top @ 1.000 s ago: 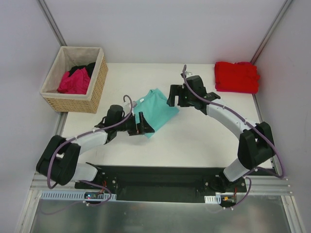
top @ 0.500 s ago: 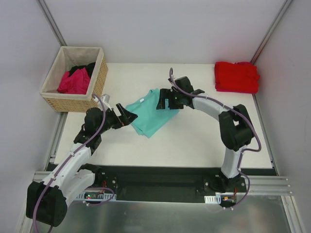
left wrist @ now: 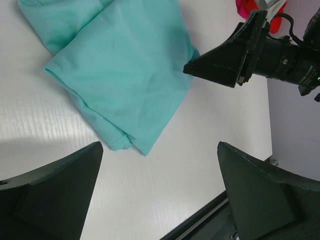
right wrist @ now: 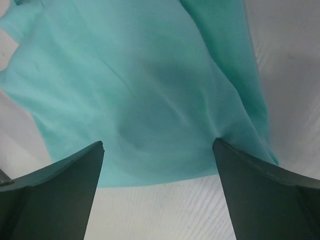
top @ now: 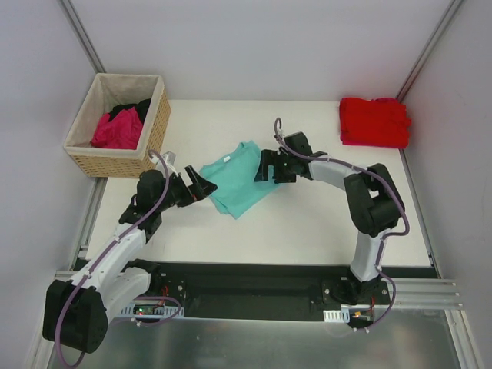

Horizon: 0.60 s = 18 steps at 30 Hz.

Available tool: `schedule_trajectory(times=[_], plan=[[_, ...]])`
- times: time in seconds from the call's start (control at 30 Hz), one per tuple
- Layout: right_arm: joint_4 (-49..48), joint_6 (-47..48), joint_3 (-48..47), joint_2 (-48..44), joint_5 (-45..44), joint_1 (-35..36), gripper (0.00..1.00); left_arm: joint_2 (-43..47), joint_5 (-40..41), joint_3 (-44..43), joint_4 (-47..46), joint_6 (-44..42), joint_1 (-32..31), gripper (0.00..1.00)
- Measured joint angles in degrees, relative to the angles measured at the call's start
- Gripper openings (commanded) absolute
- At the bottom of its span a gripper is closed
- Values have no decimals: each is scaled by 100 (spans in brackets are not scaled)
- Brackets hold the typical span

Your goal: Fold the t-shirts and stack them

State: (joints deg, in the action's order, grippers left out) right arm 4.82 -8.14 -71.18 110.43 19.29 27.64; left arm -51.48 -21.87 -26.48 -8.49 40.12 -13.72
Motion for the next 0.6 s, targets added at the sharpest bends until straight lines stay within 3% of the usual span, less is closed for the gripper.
schedule_trajectory(times=[0.3, 0.6], plan=[[-518, -175, 1475, -1014, -140, 68, 97, -52, -11, 0, -2, 63, 33, 99], [-852, -612, 2793, -2149, -734, 973, 97, 72, -63, 39, -13, 256, 33, 99]])
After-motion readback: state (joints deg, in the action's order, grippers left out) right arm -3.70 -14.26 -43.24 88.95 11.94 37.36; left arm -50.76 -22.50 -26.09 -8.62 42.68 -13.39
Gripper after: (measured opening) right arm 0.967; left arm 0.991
